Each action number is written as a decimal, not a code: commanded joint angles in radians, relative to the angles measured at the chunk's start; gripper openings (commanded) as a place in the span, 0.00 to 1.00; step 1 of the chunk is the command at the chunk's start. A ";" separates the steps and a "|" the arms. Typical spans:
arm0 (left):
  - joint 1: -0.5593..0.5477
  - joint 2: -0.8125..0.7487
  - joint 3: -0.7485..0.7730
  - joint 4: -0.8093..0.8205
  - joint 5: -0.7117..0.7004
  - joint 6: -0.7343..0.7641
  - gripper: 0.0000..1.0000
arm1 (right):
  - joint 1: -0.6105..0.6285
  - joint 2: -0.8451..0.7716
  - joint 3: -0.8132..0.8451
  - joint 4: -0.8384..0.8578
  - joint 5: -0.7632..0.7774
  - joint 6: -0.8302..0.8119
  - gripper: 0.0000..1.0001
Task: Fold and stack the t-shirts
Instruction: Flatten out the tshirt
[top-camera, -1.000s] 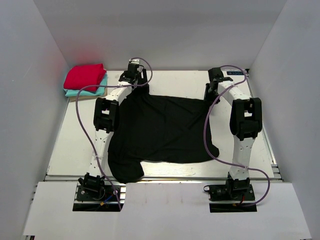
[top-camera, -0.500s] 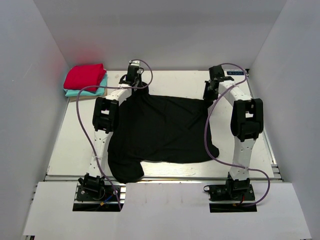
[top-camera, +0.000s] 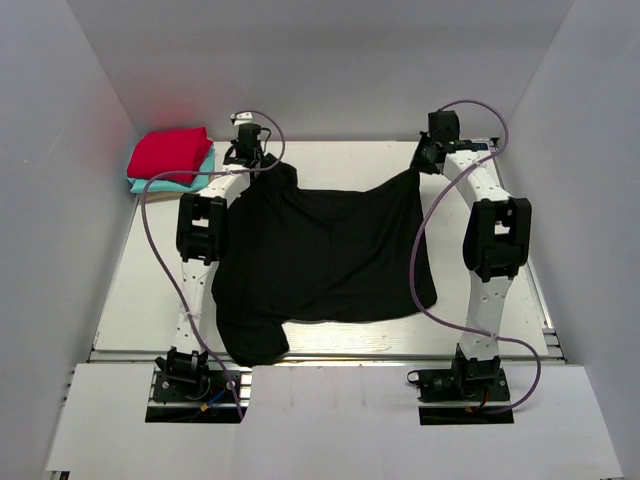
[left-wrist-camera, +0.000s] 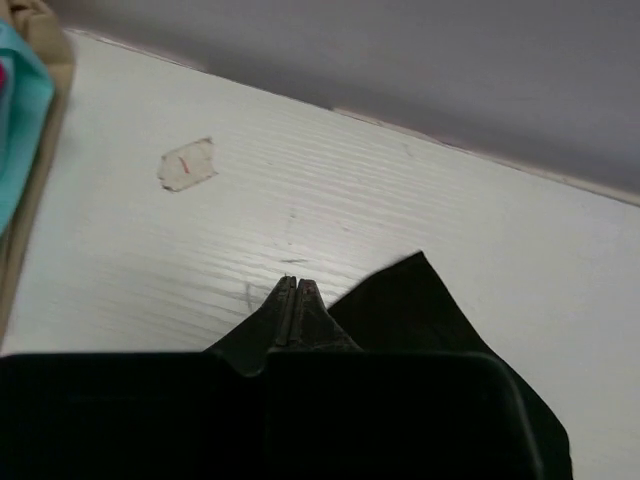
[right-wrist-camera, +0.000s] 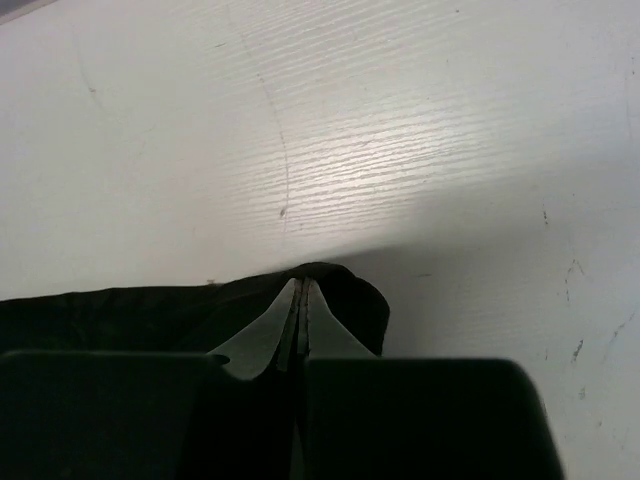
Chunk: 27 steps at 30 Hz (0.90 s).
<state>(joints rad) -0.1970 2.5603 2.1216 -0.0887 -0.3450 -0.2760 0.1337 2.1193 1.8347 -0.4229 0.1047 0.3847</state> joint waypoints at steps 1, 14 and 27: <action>0.021 -0.058 0.032 0.023 -0.037 -0.040 0.00 | -0.025 0.063 0.040 -0.036 0.026 0.014 0.00; 0.039 -0.178 -0.034 0.003 0.092 -0.025 1.00 | -0.063 0.045 0.127 -0.201 0.124 -0.012 0.90; -0.002 -0.552 -0.401 -0.270 0.426 0.049 1.00 | 0.027 -0.323 -0.466 -0.020 -0.178 -0.078 0.90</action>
<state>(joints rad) -0.1829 2.1311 1.8095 -0.2276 -0.0521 -0.2390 0.1192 1.8072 1.4445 -0.4919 -0.0071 0.3420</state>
